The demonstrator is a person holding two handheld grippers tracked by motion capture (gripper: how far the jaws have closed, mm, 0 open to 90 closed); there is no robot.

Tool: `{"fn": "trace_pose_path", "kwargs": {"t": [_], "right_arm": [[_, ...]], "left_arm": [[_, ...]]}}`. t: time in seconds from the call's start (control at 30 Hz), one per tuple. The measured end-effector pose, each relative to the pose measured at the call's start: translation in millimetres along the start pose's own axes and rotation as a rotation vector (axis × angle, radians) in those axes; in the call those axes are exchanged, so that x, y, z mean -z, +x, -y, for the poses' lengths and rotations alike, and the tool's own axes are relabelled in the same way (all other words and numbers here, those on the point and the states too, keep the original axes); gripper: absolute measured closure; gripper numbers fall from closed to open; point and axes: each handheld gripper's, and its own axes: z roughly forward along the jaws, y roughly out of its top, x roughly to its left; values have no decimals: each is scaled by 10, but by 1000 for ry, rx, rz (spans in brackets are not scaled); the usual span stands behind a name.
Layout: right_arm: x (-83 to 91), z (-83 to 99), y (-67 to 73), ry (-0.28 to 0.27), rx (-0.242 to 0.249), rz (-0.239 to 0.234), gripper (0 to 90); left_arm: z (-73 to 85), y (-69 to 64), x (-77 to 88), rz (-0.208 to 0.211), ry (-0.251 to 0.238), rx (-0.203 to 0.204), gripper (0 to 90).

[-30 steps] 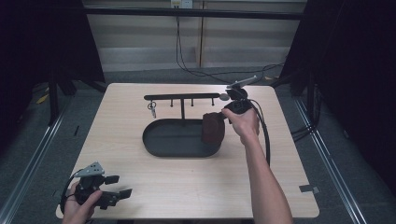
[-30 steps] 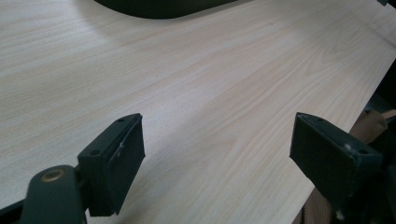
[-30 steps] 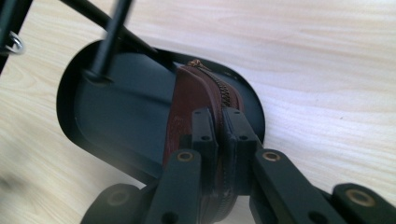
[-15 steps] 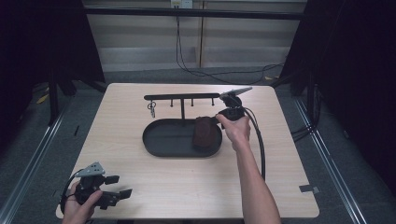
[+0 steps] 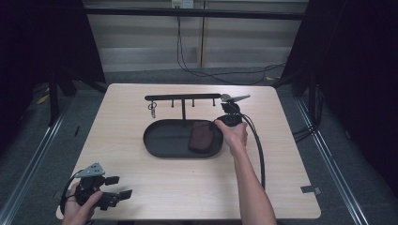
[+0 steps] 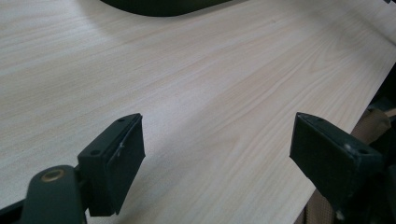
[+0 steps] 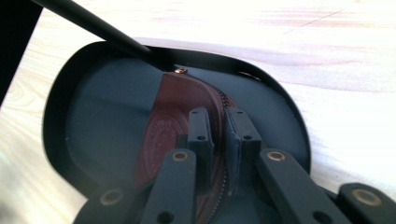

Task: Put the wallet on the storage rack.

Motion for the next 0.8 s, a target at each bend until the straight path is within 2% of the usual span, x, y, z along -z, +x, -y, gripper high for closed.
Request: {"fn": "trace_pose_path", "kwargs": {"t": [0.1, 0.33, 0.57, 0.6, 0.7, 0.8], "right_arm": [[-15, 21, -31, 9, -5, -2, 801], [73, 31, -21, -33, 24, 1, 751], [215, 72, 14, -63, 73, 5, 555], [247, 82, 35, -75, 93, 2, 525], [312, 100, 91, -95, 123, 8, 462], [356, 129, 136, -107, 154, -5, 439]], "left_arm": [[0, -1, -8, 3, 11, -2, 177], [-3, -1, -9, 2, 7, 0, 177], [-6, -2, -19, 2, 7, -1, 177], [-7, -2, -18, 2, 7, -2, 177], [-7, -3, -17, 2, 6, -1, 177], [-8, -12, -5, 9, -4, -11, 179]]}}
